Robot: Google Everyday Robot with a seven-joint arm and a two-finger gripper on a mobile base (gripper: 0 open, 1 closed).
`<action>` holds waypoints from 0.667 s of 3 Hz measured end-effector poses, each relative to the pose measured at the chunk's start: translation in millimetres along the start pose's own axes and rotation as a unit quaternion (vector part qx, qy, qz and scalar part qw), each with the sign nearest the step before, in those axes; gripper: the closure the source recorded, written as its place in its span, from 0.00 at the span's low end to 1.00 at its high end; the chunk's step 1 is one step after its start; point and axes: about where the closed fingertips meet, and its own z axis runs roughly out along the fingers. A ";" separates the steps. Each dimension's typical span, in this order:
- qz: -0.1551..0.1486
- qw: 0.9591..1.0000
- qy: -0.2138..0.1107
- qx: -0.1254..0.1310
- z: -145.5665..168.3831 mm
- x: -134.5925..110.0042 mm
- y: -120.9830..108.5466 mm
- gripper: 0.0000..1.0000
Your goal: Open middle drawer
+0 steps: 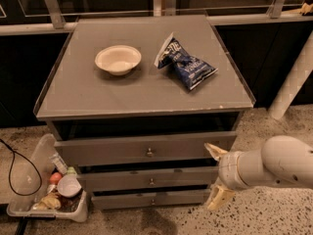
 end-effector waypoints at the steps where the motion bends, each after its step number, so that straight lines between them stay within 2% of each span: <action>1: 0.002 1.000 0.001 -0.002 29.1 11.3 1.8 0.00; 2: -0.001 1.000 0.011 -0.001 54.8 24.1 6.2 0.00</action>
Offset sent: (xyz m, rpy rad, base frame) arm 0.0192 0.0066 -0.0959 -0.0504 0.0016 -0.0083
